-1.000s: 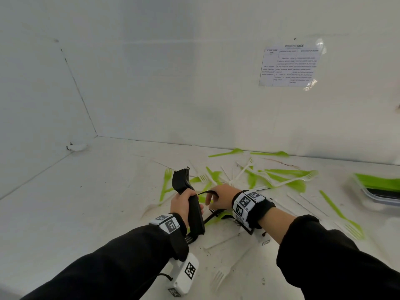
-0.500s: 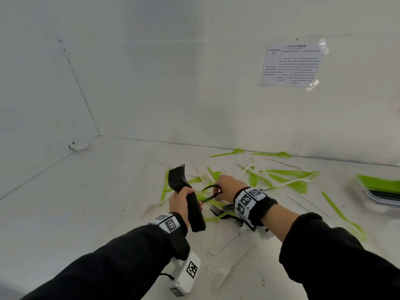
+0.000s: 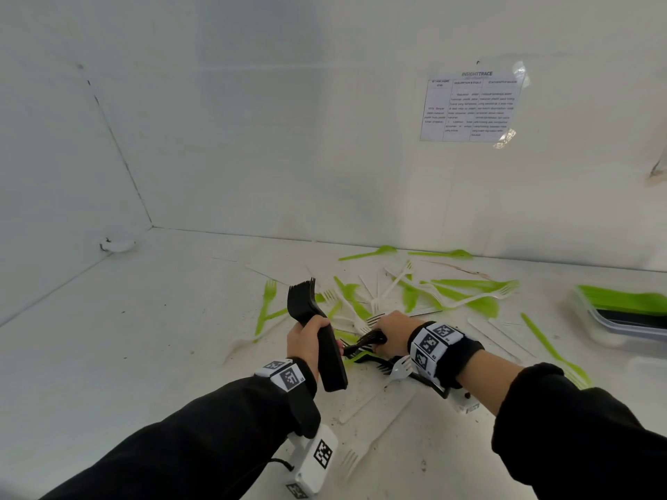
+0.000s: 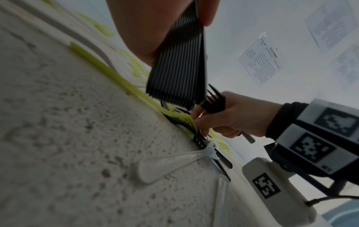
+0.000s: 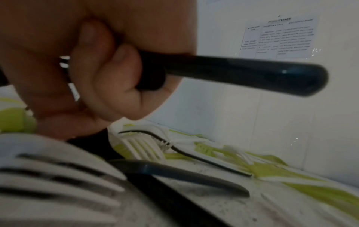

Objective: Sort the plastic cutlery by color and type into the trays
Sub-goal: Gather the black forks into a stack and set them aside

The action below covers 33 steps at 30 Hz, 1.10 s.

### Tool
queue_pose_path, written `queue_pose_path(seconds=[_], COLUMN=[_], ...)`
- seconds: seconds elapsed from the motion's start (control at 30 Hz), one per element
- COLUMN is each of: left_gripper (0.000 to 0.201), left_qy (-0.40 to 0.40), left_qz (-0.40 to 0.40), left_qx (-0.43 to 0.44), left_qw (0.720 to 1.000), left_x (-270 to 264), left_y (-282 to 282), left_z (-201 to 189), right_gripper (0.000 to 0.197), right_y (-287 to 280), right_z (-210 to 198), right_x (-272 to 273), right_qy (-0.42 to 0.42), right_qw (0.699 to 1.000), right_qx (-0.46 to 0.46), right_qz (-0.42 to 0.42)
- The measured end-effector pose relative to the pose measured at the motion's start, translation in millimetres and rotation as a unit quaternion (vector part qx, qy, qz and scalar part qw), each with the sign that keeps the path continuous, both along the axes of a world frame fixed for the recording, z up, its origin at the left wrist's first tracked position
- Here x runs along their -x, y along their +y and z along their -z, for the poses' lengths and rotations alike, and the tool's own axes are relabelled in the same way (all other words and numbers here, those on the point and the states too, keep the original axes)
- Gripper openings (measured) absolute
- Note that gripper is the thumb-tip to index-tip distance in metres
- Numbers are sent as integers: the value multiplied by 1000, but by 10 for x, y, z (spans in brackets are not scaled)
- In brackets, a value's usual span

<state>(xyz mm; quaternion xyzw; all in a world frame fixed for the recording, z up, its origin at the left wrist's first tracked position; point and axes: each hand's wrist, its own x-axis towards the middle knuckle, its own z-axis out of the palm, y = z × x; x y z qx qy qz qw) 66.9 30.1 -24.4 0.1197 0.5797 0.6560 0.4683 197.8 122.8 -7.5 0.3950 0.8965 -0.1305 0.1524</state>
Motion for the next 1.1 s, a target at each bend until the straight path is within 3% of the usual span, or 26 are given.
queue_pose_path(seconds=[0.2,0.4,0.53,0.83,1.0,1.1], left_gripper=[5,6,7,7,7,6], left_qy=[-1,-7,-13,-15,-26,-29], left_qz=[-7,-24,-34,-49,-60,-55], left_qx=[6,8,4,-8,-23,-22], left_qw=[1000,1000,999,999,998,998], left_x=[-71,-156,-201,-324,-366,-380], left_y=[17,8,4,13,7,8], left_z=[47,87,103,92,91,91], right_gripper=[31,22,36,30,53,44], right_y=[-19,2,7,4,-22,-23], right_z=[7,94,138,86,141,163], right_x=[-16,-28,-76,-234,-269,-247], right_qy=[22,36,38,76,65,78], right_qw=[1000,999,998,983,986,988], right_qx=[11,27,47,160,134,115], right_qz=[-1,-26,-31,-56,-72,-68])
